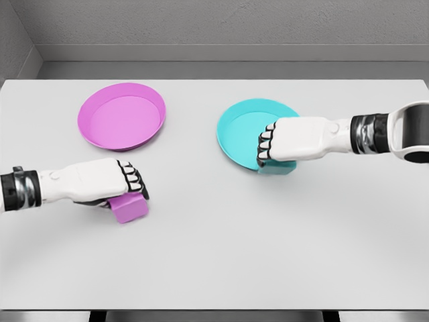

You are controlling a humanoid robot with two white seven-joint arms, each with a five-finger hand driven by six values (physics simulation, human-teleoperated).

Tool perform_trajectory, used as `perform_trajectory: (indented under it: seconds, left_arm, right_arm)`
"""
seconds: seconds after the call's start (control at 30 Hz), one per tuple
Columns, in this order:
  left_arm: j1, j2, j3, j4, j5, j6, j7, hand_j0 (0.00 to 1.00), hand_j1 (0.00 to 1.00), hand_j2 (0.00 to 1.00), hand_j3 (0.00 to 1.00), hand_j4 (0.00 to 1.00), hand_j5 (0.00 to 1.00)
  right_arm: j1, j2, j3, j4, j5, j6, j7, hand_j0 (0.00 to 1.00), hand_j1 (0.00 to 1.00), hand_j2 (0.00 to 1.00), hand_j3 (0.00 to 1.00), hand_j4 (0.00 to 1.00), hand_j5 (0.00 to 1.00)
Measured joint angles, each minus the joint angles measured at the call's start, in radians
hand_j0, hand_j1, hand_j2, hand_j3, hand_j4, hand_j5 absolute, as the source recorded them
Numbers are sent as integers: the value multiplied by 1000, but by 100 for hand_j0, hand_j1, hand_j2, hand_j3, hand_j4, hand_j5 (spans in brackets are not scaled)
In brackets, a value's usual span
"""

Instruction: Place the blocks in the corresponding plates according to their colors

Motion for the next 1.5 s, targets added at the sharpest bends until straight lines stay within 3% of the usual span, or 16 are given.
perform_trajectory:
  seconds: [0.67,0.77,0.9,1.1,1.27,1.43,1.5]
  left_arm:
    - [-101,-33,1,95,-1,0,0,62,62,62,62,62,62]
    - [-127,-52,0,125,-3,0,0,62,62,62,62,62,62]
    - [-160,-77,-2,161,-3,0,0,62,62,62,62,62,62]
    - [-202,-110,-2,216,-4,0,-1,62,62,62,62,62,62]
    - [-244,-143,-4,280,-5,0,-5,62,62,62,62,62,62]
    - [-298,-179,-4,368,-7,-1,-11,62,62,62,62,62,62]
    - [-325,-200,-4,420,-7,0,-12,62,62,62,62,62,62]
  right_arm:
    - [-52,160,-1,240,8,0,1,56,56,56,56,56,56]
    - [-58,188,0,291,8,0,1,63,63,63,63,63,63]
    - [-61,207,0,344,10,0,1,87,87,87,87,87,87]
    - [-69,226,-9,376,11,0,-1,99,99,99,99,99,99]
    - [-74,222,-22,382,6,0,-4,100,100,100,100,100,100]
    - [-64,153,-91,368,-5,0,-6,100,100,100,100,100,100]
    - [-38,107,-110,330,-10,0,-9,100,100,100,100,100,100]
